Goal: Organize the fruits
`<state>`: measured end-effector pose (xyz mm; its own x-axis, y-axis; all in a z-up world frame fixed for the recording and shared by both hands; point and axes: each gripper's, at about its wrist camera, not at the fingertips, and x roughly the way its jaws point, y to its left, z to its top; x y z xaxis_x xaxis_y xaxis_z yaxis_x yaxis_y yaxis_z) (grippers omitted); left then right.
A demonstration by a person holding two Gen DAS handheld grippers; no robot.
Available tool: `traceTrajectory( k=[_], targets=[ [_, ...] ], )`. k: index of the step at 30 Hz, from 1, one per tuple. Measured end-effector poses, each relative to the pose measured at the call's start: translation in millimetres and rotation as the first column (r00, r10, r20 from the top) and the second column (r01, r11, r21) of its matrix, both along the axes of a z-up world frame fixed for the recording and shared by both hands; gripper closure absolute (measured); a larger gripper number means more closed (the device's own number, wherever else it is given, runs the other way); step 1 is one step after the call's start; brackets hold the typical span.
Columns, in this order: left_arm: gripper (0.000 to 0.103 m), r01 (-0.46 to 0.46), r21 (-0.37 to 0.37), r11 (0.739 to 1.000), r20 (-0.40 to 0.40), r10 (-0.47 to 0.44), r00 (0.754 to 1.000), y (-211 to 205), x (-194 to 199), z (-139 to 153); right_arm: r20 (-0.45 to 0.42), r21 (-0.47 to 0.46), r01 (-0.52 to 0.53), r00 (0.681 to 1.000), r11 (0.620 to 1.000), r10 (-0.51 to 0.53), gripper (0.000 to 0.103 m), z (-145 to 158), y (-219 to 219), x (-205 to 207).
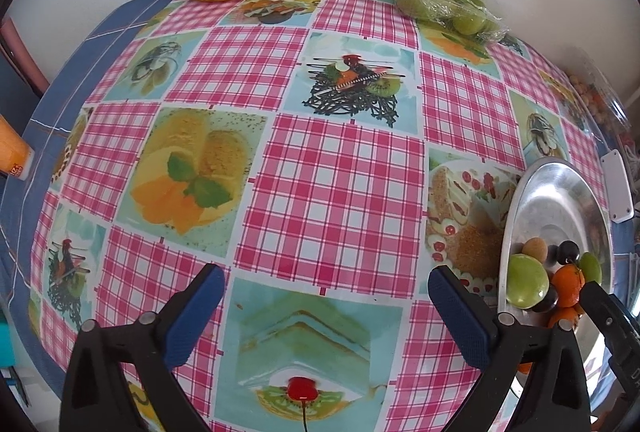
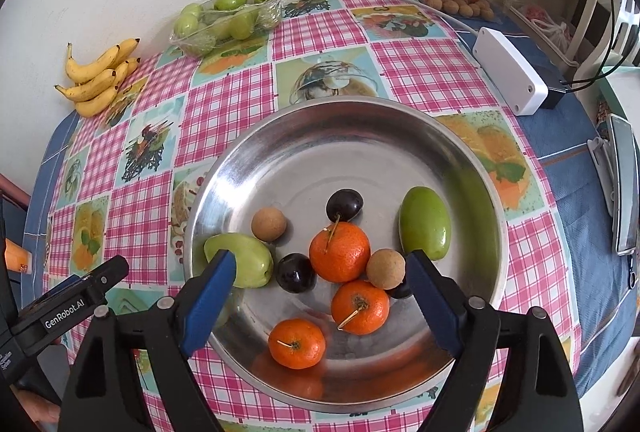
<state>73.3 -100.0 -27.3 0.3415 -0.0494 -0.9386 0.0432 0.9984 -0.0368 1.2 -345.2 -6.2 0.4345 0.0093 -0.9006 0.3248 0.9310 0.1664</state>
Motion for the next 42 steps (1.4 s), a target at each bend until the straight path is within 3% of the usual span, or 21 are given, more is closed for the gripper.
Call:
traceTrajectory(
  k=[3,12,16,26,32,42],
  targets=[
    [0.000,0.014,0.018,1.000,0.007,-0.014,1.000,-0.5,1.0,-1.6,0.012,-0.001,-0.008,1.000,1.000,0.008,0.007,0.1,1.1,0.0],
    [0.000,0.031,0.012,0.999,0.045,-0.031,0.999,6.4,2.0,3.5,0.037,-0.027,-0.035,0.999,0.999,0.036,0.007,2.9,10.8,-1.2],
    [0.000,0.052,0.051,0.997,0.072,-0.055,0.996,7.0,-0.2,5.8,0.042,-0.032,-0.032,0.999,0.999,0.034,0.007,4.5,15.3,-2.4],
    [0.000,0.074,-0.002,0.997,0.131,-0.073,0.989,13.2,-11.0,19.0,0.062,-0.038,-0.036,0.997,0.999,0.039,0.007,10.6,30.4,-13.7],
    [0.000,0.046,0.093,0.995,0.180,-0.062,0.982,16.2,-21.8,28.6,0.060,-0.051,-0.045,0.997,0.998,0.048,0.007,11.6,37.4,-24.7],
    [0.000,0.046,0.168,0.985,0.136,-0.069,0.988,29.2,-43.1,30.2,0.033,-0.048,-0.045,0.998,0.998,0.047,0.007,6.5,41.6,-41.6]
  ],
)
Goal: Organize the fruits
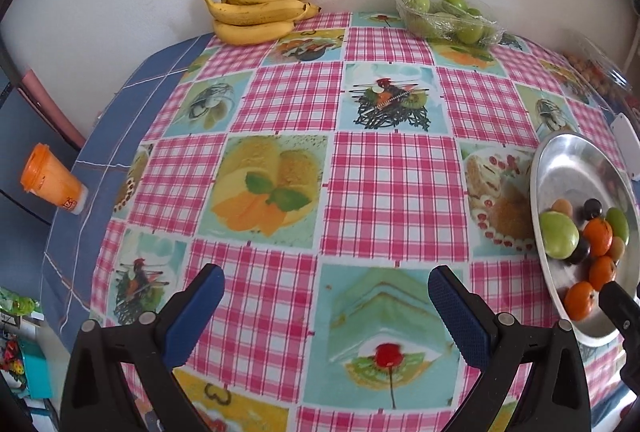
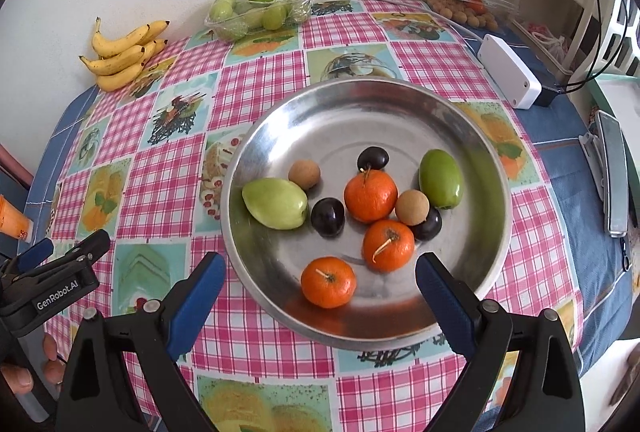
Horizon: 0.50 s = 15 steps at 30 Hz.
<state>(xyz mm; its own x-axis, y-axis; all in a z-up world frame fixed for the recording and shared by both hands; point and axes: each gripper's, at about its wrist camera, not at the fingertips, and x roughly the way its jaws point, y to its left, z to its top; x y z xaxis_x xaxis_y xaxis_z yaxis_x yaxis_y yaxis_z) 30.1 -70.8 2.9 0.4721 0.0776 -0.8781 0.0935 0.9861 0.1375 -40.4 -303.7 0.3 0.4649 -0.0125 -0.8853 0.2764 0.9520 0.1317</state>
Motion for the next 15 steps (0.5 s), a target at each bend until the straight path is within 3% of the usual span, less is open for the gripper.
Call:
traceTrajectory(
  k=[15],
  targets=[
    [0.000,0.057,-0.039,0.998,0.082,-0.054,0.995,3.8,-40.8,29.7,0.081,-0.008,-0.005,0.997,1.000,0.006,0.007,20.6,9.9,-27.8]
  ],
)
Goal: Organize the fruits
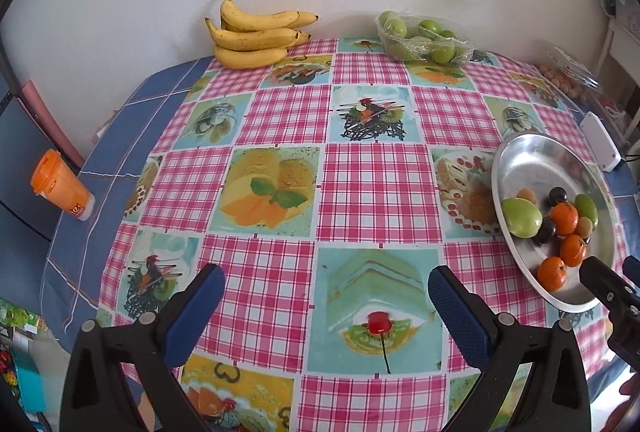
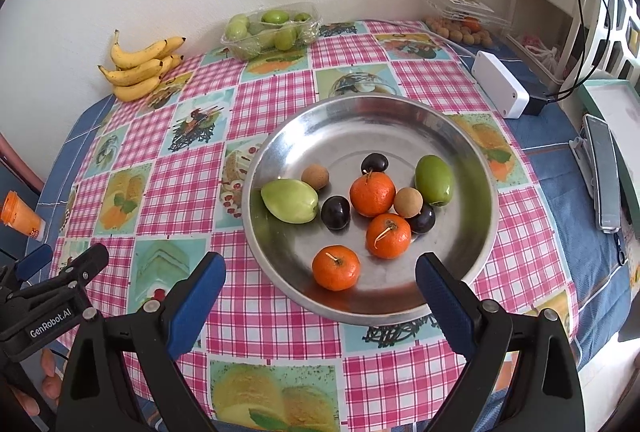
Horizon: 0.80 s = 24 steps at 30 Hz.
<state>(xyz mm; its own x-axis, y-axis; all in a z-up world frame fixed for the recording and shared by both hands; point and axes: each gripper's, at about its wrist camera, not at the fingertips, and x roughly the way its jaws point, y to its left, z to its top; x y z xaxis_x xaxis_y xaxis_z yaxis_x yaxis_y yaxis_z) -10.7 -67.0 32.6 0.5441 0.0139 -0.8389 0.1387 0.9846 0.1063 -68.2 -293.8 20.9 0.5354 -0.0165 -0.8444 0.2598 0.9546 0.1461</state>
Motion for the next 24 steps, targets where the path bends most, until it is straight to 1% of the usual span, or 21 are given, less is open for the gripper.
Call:
traceTrajectory(
  k=[7,10,24],
  targets=[
    [0.000,-0.008,-0.018,1.000,-0.007,0.007,1.000,7.7,-7.9,1.0,0.011,-0.008,-0.006,1.000,1.000,0.006,0.007,3.9,3.6,-5.1],
    [0.000,-0.009,-0.024,1.000,0.004,0.009,1.000,10.6,-10.9,3.8,0.019,-0.010,-0.006,1.000,1.000,0.006,0.007,5.9,4.1,-6.6],
    [0.000,-0.008,-0.058,0.998,0.002,0.008,1.000,15.7,-13.7,7.0,0.012,-0.018,-0.002,1.000,1.000,0.002,0.007,5.4,3.9,-8.5]
  ],
)
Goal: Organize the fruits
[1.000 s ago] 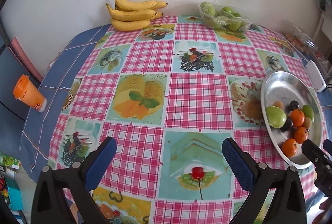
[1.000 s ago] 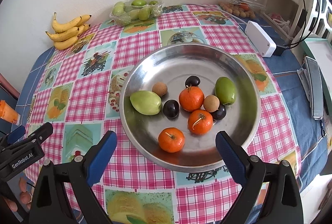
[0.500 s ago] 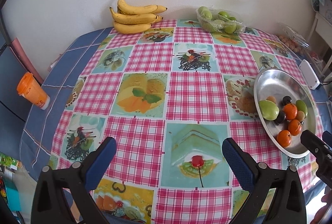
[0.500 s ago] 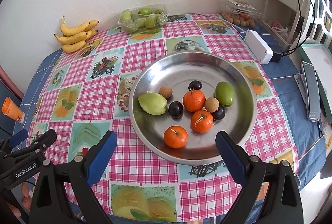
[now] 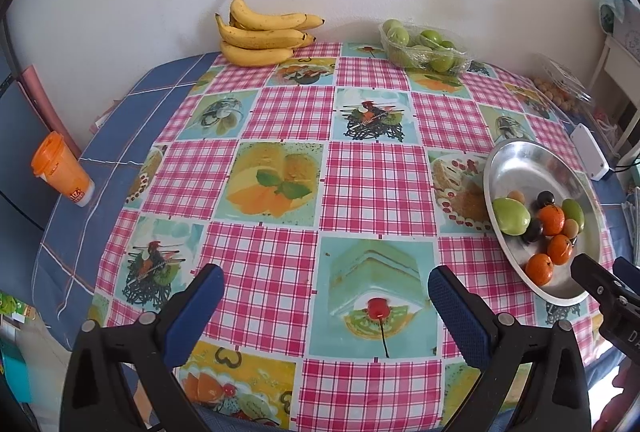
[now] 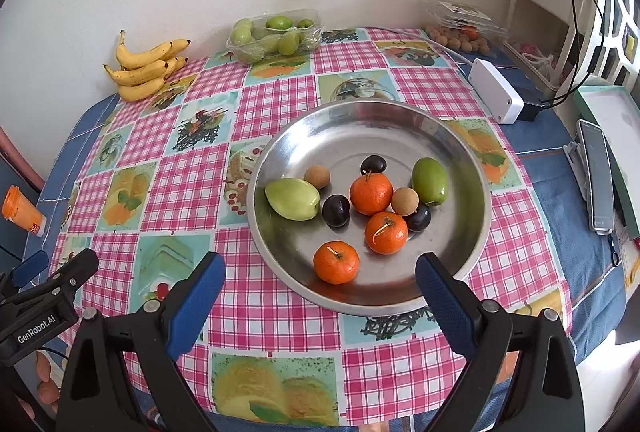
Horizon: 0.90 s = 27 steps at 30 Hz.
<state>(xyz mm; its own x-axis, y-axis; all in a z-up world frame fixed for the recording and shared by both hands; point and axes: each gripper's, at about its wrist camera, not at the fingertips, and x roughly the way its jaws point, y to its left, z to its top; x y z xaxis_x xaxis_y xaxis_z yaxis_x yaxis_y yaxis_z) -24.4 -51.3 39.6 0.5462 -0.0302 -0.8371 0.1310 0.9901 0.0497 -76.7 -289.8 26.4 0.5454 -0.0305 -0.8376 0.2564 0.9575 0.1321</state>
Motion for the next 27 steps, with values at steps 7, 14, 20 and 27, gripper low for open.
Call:
traceTrajectory(
  k=[7,14,20,27],
  targets=[
    [0.000,0.005,0.004,1.000,0.002,-0.005,1.000,-1.6,-0.1,0.4,-0.004,-0.001,0.001,1.000,1.000,-0.001,0.007,-0.5,0.0,0.7],
    [0.000,0.003,0.004,1.000,-0.001,-0.003,1.000,-1.8,0.5,0.1,-0.005,-0.001,0.000,1.000,1.000,0.000,0.007,-0.9,-0.7,1.0],
    [0.000,-0.001,-0.002,1.000,-0.010,0.001,1.000,-0.9,1.9,-1.3,-0.009,-0.001,0.000,1.000,1.000,-0.001,0.007,-2.3,-1.7,1.4],
    [0.000,0.000,-0.003,1.000,-0.018,0.000,1.000,-1.5,3.2,-3.1,-0.014,-0.002,0.004,1.000,1.000,-0.004,0.007,-2.5,-2.2,1.9]
  ],
)
